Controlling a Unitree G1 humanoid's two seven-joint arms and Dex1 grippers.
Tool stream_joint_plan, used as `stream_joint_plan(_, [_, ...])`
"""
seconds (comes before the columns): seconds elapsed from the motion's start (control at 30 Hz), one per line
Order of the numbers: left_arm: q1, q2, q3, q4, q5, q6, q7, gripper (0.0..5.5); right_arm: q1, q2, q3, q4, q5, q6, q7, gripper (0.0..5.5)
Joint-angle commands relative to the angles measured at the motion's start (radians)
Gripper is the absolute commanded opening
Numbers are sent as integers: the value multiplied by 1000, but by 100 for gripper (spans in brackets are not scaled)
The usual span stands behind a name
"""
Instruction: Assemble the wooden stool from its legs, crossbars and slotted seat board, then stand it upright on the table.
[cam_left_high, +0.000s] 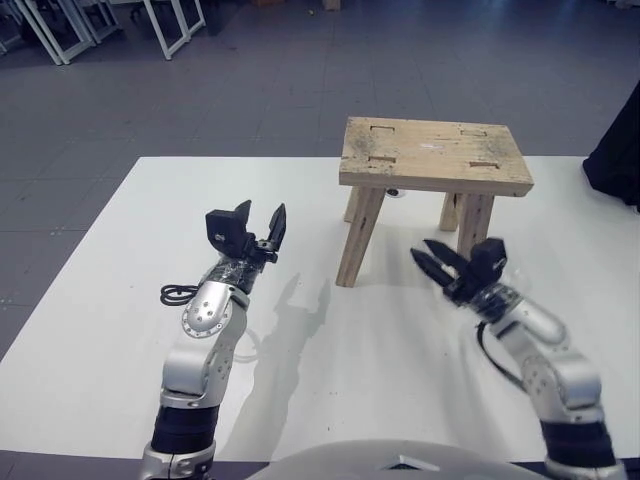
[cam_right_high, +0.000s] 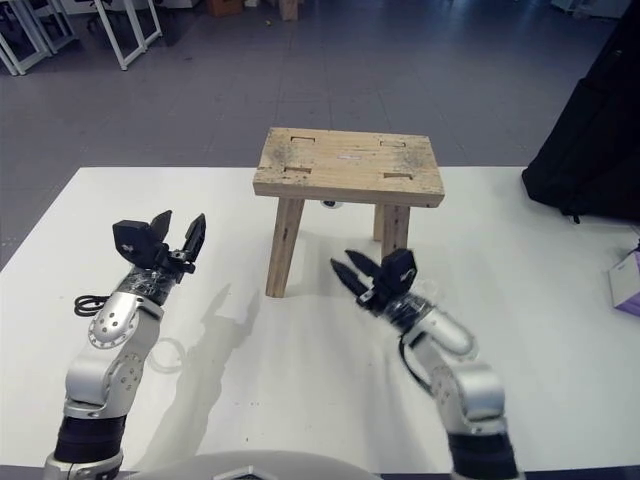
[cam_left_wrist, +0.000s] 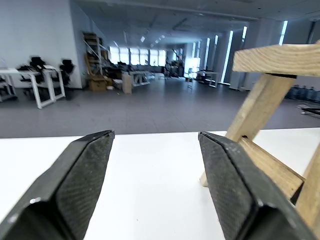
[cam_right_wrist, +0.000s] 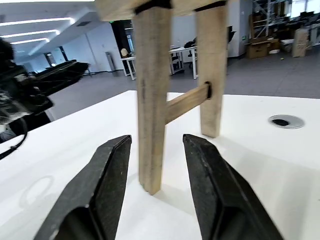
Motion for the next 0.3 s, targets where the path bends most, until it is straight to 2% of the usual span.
stream_joint_plan(0.03, [14,-37,-8,9,71,-48,9,312,111,-223,-207,-93,377,228,195,249])
stream_joint_plan(0.07, [15,-38,-4,18,92,-57,11,312,91,-273,-279,-26,374,227,217,263])
stream_joint_plan(0.13, [7,-46,14,41,116,-68,16,312,-19,-296,-369,147,301,159,158,305])
stream_joint_plan(0.2, [-8,-55,31,69,131,-70,20,312,-78,-294,-365,240,198,73,137,338])
stream_joint_plan(0.3, [-25,-68,43,111,146,-87,12,312,-183,-178,-304,325,17,-89,-3,392])
